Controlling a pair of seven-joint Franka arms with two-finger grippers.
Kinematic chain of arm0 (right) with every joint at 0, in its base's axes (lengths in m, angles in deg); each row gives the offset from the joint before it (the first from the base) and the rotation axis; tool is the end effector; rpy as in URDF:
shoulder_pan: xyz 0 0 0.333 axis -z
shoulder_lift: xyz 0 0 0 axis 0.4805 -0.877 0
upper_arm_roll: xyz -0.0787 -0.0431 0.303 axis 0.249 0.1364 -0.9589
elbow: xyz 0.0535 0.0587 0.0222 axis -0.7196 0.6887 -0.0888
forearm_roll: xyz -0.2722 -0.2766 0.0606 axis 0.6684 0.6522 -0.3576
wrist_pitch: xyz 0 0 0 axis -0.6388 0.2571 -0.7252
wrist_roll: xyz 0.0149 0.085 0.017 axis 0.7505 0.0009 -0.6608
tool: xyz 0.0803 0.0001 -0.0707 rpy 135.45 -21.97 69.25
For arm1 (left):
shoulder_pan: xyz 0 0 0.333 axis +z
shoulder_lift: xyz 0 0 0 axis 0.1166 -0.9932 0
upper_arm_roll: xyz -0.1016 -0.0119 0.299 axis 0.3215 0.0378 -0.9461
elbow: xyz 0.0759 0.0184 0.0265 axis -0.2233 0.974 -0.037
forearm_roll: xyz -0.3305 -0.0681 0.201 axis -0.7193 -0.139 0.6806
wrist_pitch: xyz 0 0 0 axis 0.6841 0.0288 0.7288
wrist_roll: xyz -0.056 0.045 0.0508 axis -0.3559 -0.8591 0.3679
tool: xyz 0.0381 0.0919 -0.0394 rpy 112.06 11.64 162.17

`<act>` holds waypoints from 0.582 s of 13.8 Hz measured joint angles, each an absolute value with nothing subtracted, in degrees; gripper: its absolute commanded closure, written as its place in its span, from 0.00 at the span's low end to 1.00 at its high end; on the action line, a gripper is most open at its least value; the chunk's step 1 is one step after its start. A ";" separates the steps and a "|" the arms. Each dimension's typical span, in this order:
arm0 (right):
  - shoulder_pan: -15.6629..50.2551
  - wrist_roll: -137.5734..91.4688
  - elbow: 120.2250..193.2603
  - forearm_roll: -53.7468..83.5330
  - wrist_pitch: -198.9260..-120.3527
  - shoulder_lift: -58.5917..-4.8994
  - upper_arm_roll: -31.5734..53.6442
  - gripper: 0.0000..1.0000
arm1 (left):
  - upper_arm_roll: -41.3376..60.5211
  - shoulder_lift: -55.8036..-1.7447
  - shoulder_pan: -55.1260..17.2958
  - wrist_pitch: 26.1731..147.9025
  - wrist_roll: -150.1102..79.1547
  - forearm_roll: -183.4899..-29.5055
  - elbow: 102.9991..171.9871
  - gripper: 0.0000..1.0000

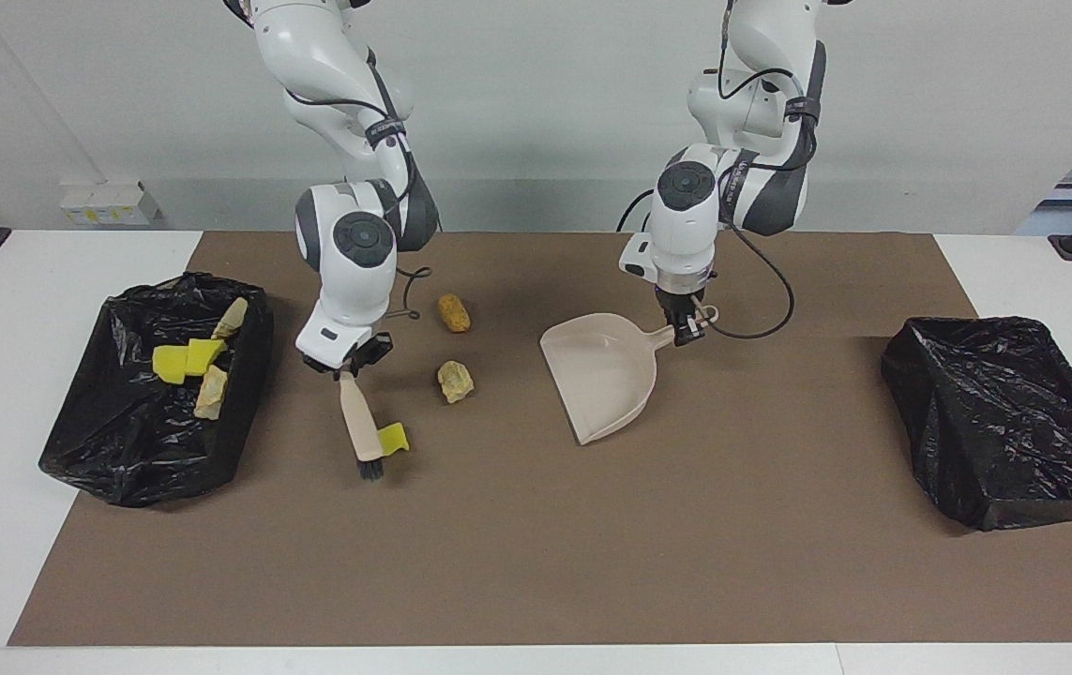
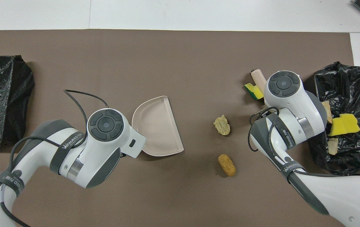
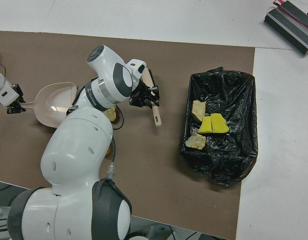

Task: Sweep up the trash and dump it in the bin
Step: 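Sweep the brush with the right gripper pushing sponge and bread toward the dustpan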

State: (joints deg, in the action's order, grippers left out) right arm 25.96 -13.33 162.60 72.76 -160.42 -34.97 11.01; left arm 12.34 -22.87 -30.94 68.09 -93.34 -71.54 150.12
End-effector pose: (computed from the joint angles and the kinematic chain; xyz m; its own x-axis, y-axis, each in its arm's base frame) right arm 0.5999 0.0775 0.3210 0.9149 0.3556 -0.1911 0.4012 -0.8536 0.3324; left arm 0.4718 -0.2623 0.3692 0.2112 -0.9618 -0.1744 -0.9772 -0.2115 -0.0170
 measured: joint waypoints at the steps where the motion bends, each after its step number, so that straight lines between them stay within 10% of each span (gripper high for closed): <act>1: 25.90 -13.38 162.47 72.75 -159.84 -35.13 10.93 1.00 | 12.35 -22.87 -30.94 68.09 -93.34 -71.53 150.12 1.00; 8: 24.32 -11.37 165.35 56.82 -150.32 -31.92 6.30 1.00 | 12.35 -22.87 -30.94 68.09 -93.34 -71.52 150.12 1.00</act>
State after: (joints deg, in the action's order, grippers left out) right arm 24.32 -11.37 165.35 56.82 -150.32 -31.92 6.30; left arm 12.35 -22.87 -30.94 68.09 -93.34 -71.52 150.12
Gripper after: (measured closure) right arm 0.740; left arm 0.687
